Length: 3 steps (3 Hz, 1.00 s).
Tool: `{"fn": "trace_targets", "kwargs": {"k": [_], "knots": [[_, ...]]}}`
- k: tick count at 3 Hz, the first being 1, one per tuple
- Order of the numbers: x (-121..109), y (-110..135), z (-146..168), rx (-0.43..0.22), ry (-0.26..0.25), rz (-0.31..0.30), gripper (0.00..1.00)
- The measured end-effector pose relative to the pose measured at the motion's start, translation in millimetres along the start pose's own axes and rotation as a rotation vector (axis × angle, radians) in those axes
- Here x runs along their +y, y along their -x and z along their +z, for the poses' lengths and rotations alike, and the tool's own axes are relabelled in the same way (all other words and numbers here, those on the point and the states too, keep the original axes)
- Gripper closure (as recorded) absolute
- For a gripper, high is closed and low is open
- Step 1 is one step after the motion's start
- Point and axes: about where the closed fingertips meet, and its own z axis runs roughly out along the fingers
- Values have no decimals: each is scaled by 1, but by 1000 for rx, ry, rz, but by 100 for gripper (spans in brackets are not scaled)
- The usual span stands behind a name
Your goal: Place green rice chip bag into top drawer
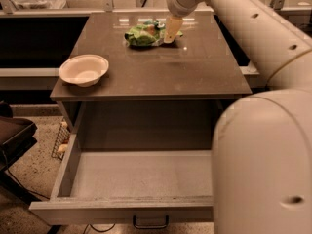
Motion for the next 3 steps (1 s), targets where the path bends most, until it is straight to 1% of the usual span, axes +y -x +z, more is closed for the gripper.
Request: {"fn": "trace_targets", "kwargs": {"k": [1,2,3], "knots": [[4,-19,47,46,42,17,0],[9,-32,69,81,74,20,0],[15,-31,91,80,102,9,18]]}}
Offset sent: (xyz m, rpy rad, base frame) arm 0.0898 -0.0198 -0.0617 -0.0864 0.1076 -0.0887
